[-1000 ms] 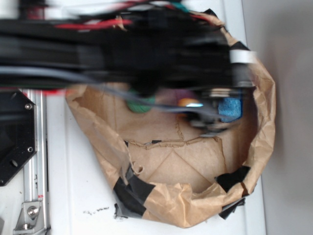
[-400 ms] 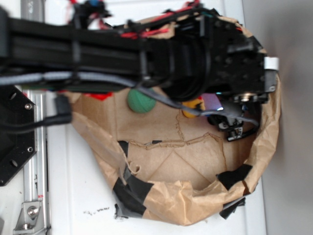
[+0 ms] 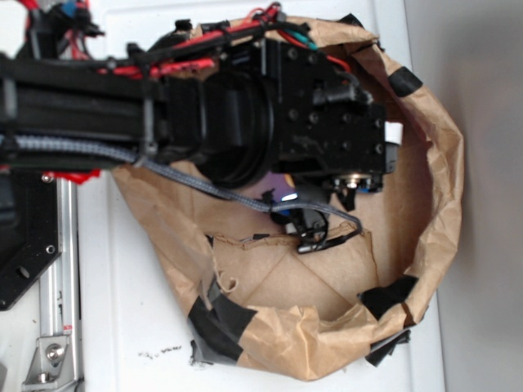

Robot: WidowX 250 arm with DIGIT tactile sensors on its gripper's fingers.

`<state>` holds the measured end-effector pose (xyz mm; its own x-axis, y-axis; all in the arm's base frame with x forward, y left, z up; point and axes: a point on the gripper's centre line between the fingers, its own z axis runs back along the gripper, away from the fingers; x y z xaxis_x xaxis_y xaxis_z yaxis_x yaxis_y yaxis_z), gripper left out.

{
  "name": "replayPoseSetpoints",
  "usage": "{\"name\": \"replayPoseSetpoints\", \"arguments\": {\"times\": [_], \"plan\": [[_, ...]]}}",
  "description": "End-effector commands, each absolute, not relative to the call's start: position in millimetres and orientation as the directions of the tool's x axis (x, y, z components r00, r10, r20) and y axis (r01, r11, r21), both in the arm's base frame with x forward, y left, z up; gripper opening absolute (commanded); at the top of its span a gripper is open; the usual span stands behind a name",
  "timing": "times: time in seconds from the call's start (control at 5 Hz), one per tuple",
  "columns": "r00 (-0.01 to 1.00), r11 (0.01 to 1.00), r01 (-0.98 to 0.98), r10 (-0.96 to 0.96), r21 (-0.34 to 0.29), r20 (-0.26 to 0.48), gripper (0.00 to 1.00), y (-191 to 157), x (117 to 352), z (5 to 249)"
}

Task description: Grab the yellow duck.

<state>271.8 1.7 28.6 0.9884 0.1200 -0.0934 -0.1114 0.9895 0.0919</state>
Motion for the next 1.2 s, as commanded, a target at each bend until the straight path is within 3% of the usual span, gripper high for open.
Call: {"name": "replayPoseSetpoints", "arguments": {"times": [0.0, 0.2, 0.4, 0.6, 0.8, 1.0], "plan": [[0.999, 0.998, -0.040, 0.041, 0.043, -0.010, 1.00, -6.8, 280.0, 21.0], [0.998, 1.000, 0.004, -0.005, 0.023, 0.067, 1.00, -5.7, 296.6, 18.4], [0.993, 1.000, -0.012, 0.011, 0.008, 0.115, 0.00, -5.5, 300.8, 1.0], [0.994, 1.000, -0.027, 0.026, 0.005, 0.110, 0.00, 1.4, 300.5, 0.0], [0.996, 1.000, 0.007, -0.005, -0.020, 0.086, 0.00, 6.3, 300.9, 19.2], [0.981, 0.997, 0.075, -0.071, -0.011, 0.181, 0.00, 7.4, 295.7, 69.4]]}}
